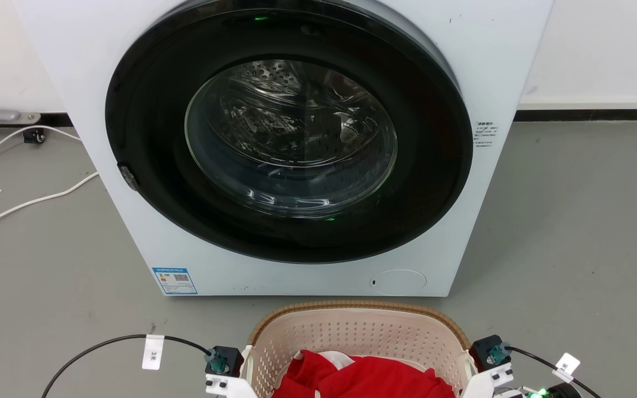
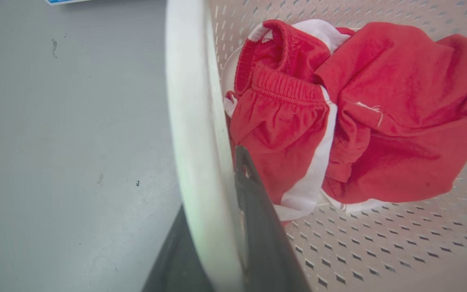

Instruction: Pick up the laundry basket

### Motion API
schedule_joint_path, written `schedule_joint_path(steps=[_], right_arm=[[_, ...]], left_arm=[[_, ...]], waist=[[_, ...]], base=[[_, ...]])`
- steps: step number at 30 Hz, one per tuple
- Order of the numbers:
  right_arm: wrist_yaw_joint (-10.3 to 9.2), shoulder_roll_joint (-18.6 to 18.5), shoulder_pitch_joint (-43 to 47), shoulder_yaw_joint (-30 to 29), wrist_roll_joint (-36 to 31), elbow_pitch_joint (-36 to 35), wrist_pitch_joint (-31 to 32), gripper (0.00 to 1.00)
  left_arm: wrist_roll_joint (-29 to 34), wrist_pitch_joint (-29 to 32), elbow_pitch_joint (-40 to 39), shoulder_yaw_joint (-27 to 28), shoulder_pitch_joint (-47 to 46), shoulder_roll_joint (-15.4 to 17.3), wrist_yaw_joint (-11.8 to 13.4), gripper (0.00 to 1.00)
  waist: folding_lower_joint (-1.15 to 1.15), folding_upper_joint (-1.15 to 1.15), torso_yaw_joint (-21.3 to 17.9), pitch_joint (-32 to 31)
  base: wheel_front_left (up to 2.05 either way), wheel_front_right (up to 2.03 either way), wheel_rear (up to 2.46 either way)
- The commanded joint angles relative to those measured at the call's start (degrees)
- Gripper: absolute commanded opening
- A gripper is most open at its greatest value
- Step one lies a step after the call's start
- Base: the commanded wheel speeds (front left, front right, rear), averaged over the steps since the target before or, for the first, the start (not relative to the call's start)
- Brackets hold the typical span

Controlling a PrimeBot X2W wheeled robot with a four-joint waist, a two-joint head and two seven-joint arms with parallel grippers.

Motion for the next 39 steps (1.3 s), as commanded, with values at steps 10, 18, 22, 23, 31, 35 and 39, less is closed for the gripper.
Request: schedule_joint_path(steps=[10,18,22,23,31,35,39], right_arm=[[0.20,-0.22,0.73,0.52,0.18,-0.29,-0.01,0.00],[0.20,-0.06,1.15,0.55,0.17,-0.29,-0.25,0.00],[0.20,-0.09,1.21,0.50,0.10,-0.29,-0.17,0.00],[0.20,-0.10,1.23,0.49,0.07,-0.29,-0.15,0.00],[0.20,-0.16,1.21,0.37,-0.04,-0.28,-0.24,0.00],[0.20,-0.11,1.20,0.36,-0.01,-0.28,-0.28,0.00],[0.20,-0.03,1.19,0.38,0.01,-0.27,-0.28,0.00]], left_arm=[[-1.12,-0.68,-0.03,-1.30,-1.09,0.05,-0.58,0.00],[-1.99,-1.05,0.18,-2.29,-0.70,0.15,-0.58,0.00],[-2.30,-1.13,0.24,-2.58,-0.75,0.19,-0.57,0.00],[-2.39,-1.20,0.26,-2.67,-0.74,0.22,-0.57,0.00],[-3.00,-1.46,0.39,-3.32,-0.65,0.34,-0.57,0.00],[-3.34,-1.44,0.40,-3.58,-0.73,0.42,-0.57,0.00],[-3.65,-1.56,0.40,-3.95,-0.76,0.47,-0.58,0.00]], waist=[[-0.01,0.00,-0.13,-0.11],[-0.01,0.00,-0.15,-0.36],[-0.01,0.00,-0.15,-0.32],[-0.01,0.00,-0.16,-0.32],[-0.01,0.00,-0.26,-0.31],[-0.01,0.00,-0.28,-0.36],[-0.01,0.00,-0.29,-0.44]], base=[[0.00,0.00,0.00],[0.00,0.00,0.00],[0.00,0.00,0.00],[0.00,0.00,0.00],[0.00,0.00,0.00],[0.00,0.00,0.00],[0.00,0.00,0.00]])
